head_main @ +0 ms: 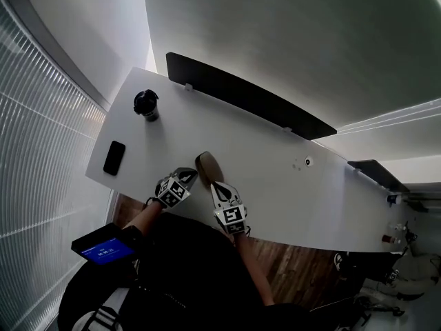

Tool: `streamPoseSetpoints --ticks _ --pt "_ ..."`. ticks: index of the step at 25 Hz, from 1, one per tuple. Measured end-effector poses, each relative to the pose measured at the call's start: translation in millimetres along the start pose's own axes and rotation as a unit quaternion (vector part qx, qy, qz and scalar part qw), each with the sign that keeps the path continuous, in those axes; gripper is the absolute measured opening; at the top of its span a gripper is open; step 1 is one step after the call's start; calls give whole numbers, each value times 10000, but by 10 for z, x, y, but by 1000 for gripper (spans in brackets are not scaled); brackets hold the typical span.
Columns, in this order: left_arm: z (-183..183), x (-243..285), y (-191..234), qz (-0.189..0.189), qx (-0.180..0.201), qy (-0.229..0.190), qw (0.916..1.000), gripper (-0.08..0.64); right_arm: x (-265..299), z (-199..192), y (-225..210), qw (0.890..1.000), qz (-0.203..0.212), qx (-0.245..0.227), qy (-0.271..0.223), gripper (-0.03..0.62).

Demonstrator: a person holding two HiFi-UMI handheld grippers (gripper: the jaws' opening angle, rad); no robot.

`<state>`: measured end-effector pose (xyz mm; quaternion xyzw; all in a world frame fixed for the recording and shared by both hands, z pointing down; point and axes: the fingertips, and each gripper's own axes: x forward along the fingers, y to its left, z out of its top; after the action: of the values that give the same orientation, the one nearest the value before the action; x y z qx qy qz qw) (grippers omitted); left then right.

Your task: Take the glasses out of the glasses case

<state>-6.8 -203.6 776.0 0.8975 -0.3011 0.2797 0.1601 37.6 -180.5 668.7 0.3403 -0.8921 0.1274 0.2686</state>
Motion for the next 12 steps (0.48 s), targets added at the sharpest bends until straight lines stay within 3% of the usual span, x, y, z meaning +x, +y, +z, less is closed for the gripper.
streamPoseSetpoints --ticks 6,12 --pt "-49 178 77 -346 122 200 9991 8 328 -121 305 9905 331 -1083 785 6" --pt "-110 394 107 -682 129 539 9961 8 580 -420 376 9822 454 -1130 1429 6"
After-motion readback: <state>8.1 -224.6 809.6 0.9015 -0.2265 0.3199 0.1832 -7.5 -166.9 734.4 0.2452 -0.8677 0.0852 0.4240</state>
